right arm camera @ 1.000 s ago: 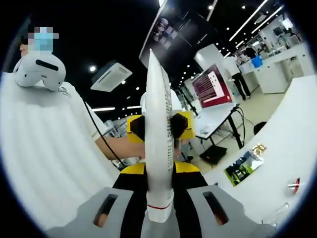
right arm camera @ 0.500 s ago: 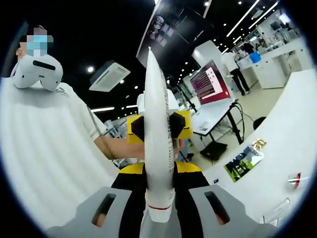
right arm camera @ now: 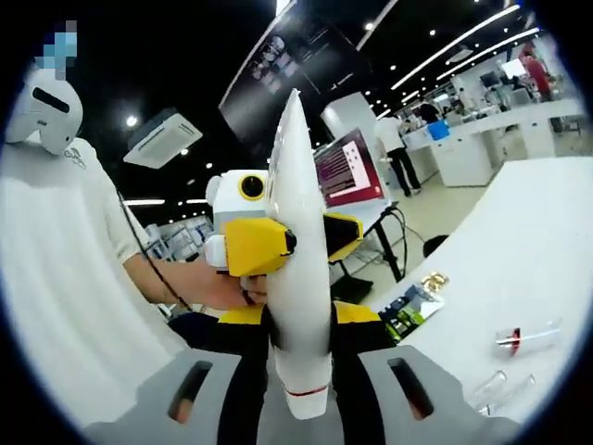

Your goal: Arrange the skincare products in the storage area until every visible bottle or jar stands upright without overlapping.

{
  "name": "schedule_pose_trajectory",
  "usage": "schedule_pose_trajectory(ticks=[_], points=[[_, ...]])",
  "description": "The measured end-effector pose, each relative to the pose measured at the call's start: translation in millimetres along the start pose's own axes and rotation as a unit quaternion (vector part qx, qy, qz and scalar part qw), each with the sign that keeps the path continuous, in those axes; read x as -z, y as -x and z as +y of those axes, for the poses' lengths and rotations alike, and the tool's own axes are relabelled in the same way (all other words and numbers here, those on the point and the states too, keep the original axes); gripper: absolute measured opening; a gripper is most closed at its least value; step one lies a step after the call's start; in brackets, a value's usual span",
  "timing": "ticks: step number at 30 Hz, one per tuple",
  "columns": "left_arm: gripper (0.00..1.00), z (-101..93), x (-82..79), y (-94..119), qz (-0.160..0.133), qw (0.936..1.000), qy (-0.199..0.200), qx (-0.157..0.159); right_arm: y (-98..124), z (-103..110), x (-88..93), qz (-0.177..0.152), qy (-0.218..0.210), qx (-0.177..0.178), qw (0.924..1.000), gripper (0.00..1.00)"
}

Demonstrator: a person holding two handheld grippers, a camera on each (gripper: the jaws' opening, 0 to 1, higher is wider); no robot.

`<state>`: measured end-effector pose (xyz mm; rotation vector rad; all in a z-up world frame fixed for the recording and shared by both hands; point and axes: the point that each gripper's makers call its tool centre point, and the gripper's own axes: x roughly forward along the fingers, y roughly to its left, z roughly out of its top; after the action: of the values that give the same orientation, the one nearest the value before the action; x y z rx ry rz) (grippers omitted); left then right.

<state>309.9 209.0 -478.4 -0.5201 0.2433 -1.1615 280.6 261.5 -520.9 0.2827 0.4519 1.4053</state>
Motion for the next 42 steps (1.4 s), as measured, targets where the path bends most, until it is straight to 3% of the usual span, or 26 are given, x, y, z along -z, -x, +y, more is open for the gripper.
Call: schedule_pose_trajectory(ticks=[13,16,22,24,30,32,42], points=[[0.14,17.4,-9.1,-4,-0.013,0.999,0.006,-0.042,2,-17,0.5,0.001,0.041,0.045,0.9982,0.27],[0.14,20.4,-14.4,-3,-0.029,0.9983,0.022,-0.046,2,-21,6.7,0.014,0.05,0.052,0.9973,0.28],[0.14,19.8,-16.0,-6,-0.028,0.9985,0.026,-0.04,2,-21,4.6,0.006,0.054,0.054,0.9971,0.26],[0.14,14.6,-16.6,-6,-0.031,0.999,0.027,-0.015,4,-21,3.5,-0.002,0.045,0.053,0.9976,0.25],[0.17,10.0,-14.8,-5,-0.027,0.9992,0.027,0.008,7,-17,3.8,-0.008,0.043,0.049,0.9978,0.22],[0.17,5.4,-14.8,-5,-0.022,0.9983,0.045,0.028,7,-13,3.5,-0.014,0.036,0.039,0.9985,0.22],[0.23,-8.8,-16.1,2,-0.016,0.9967,0.035,0.071,8,2,-1.7,-0.015,0.025,0.002,0.9996,0.21]])
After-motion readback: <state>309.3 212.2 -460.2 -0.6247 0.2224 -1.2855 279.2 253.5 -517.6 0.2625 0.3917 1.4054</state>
